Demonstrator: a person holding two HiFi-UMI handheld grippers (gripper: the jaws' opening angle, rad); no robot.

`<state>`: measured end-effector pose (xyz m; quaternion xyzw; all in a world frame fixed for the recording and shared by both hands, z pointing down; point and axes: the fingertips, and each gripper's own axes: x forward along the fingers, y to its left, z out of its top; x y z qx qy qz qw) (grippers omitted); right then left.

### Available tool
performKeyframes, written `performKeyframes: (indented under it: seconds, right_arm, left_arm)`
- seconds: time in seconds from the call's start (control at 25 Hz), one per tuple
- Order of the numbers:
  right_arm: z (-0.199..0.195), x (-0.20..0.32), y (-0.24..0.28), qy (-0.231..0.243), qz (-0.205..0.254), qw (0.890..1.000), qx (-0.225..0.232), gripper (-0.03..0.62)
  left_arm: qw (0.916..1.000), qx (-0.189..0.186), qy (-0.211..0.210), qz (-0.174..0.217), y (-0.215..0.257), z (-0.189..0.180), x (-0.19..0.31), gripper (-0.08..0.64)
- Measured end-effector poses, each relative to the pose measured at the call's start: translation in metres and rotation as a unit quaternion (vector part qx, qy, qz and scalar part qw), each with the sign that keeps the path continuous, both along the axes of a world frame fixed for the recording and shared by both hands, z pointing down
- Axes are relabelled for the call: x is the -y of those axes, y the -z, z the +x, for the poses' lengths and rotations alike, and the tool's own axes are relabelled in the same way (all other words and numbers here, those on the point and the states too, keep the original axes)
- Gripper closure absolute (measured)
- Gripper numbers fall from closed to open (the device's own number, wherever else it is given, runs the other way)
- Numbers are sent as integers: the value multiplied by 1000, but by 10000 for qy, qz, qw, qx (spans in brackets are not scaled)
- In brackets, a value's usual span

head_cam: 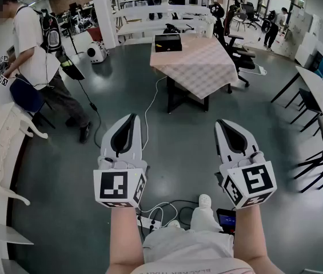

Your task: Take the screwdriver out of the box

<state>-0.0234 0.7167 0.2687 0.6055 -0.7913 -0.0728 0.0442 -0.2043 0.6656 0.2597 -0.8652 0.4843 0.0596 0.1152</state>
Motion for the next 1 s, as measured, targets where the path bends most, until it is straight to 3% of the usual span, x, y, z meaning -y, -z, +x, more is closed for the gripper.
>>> performKeyframes:
  seconds: [0.48, 1.0]
  right_arm:
    - [1, 70, 14, 146, 131, 9995, -227, 588]
    - [66, 257, 28, 342, 168, 9993, -30, 586]
  left_arm:
    - [9995, -218, 245, -6, 4, -23, 65, 551]
    - [9990, -81, 430, -8, 21, 32, 241, 551]
